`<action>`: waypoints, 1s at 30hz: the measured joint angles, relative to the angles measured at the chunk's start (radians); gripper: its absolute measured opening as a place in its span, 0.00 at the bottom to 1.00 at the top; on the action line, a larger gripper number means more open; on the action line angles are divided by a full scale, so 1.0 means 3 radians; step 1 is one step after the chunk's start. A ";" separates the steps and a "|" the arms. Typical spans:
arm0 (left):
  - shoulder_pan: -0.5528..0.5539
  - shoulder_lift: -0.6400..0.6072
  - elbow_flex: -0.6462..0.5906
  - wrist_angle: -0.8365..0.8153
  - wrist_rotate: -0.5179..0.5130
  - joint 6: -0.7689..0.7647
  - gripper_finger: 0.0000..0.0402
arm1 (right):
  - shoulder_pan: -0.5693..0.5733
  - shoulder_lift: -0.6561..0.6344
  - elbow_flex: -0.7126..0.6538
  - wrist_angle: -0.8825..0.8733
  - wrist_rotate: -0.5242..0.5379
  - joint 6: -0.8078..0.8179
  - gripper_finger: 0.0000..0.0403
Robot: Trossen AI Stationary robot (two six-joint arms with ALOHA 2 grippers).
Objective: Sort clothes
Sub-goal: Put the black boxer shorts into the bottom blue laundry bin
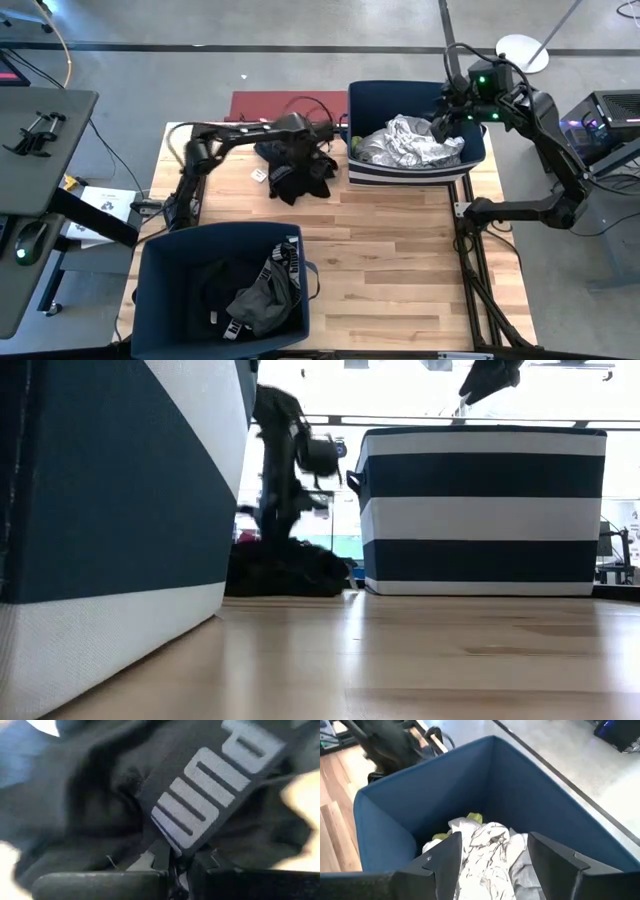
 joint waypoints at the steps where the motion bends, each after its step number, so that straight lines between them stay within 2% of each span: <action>1: -0.0001 -0.0127 0.0003 -0.0019 -0.0011 0.0000 0.03 | 0.0000 0.0000 0.0001 0.0023 0.0001 0.0017 0.54; 9: -0.0019 -0.1231 0.0012 -0.0003 -0.0056 0.0049 0.01 | -0.0001 0.0001 -0.0001 0.0259 0.0003 0.0063 0.54; 15: -0.0151 -0.2129 0.0017 0.0262 0.0093 0.0561 0.00 | -0.0001 0.0003 -0.0001 0.0466 0.0006 0.0064 0.54; 19: -0.0290 -0.2696 0.0018 0.0543 0.0103 0.0515 0.00 | -0.0001 0.0004 -0.0001 0.0620 0.0012 0.0065 0.54; 22: -0.0441 -0.3047 0.0018 0.0974 0.0103 0.0356 0.00 | -0.0001 0.0005 -0.0001 0.0747 0.0012 0.0065 0.54; 25: -0.0652 -0.3300 0.0021 0.1688 0.0248 0.0314 0.00 | -0.0001 0.0033 -0.0001 0.0930 0.0012 0.0064 0.54; 28: -0.0907 -0.3402 0.0024 0.2516 0.0574 0.0340 0.00 | -0.0001 0.0093 -0.0001 0.1150 0.0011 0.0063 0.54; 30: -0.1060 -0.3415 0.0024 0.2998 0.0941 0.0293 0.00 | 0.0000 0.0153 -0.0001 0.1314 0.0010 0.0073 0.54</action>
